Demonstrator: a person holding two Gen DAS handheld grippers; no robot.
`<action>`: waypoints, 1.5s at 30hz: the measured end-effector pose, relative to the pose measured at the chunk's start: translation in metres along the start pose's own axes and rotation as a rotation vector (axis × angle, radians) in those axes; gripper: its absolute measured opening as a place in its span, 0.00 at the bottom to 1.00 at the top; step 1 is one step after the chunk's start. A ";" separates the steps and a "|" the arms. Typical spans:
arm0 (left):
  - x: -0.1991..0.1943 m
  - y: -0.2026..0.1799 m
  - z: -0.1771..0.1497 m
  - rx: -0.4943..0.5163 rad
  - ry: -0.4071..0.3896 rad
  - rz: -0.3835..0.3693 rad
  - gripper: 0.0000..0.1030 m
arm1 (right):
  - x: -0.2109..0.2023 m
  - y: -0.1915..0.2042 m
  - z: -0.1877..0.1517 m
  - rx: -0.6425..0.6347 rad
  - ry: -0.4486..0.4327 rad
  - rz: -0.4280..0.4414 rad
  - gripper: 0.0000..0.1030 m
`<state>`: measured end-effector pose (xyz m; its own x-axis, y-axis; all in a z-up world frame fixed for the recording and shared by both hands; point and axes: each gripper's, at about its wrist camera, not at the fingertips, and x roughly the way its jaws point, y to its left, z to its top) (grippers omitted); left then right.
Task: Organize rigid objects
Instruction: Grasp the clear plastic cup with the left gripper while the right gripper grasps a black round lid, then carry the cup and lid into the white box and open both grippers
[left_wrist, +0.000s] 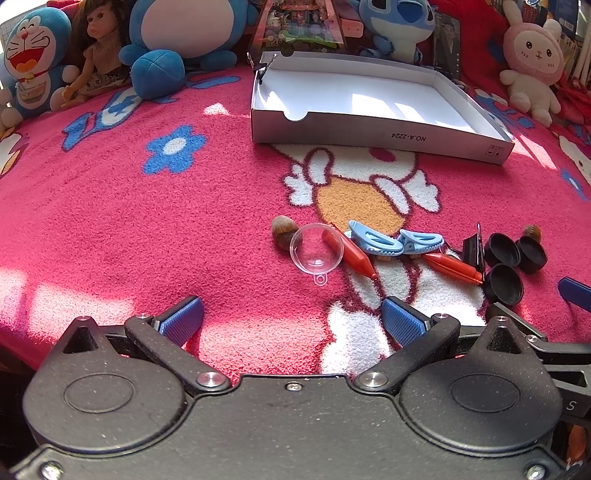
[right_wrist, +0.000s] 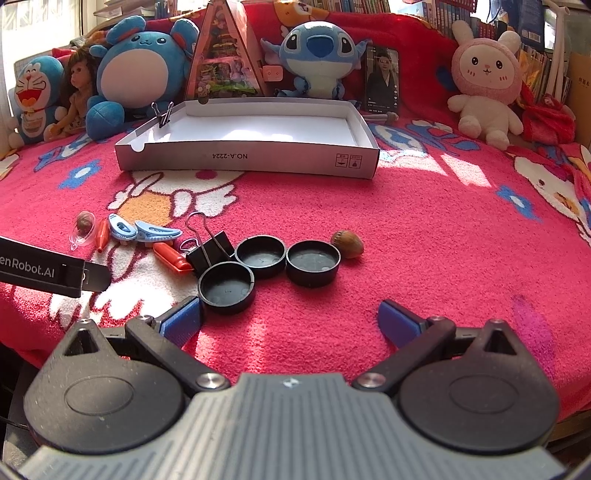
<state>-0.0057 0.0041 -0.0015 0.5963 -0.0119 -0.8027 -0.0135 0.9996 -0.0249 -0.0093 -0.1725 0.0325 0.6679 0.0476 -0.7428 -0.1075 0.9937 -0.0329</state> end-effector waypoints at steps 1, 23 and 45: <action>-0.001 0.001 -0.001 0.002 -0.003 -0.005 1.00 | -0.002 0.000 -0.001 0.001 -0.010 0.007 1.00; -0.017 0.012 0.004 -0.040 -0.146 -0.089 0.41 | -0.012 0.021 0.000 -0.029 -0.085 0.076 0.59; -0.023 0.022 0.050 -0.042 -0.187 -0.178 0.25 | -0.008 -0.003 0.052 0.022 -0.105 0.088 0.37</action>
<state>0.0203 0.0274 0.0466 0.7300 -0.1787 -0.6596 0.0738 0.9802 -0.1840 0.0244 -0.1705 0.0733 0.7298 0.1440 -0.6683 -0.1540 0.9871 0.0445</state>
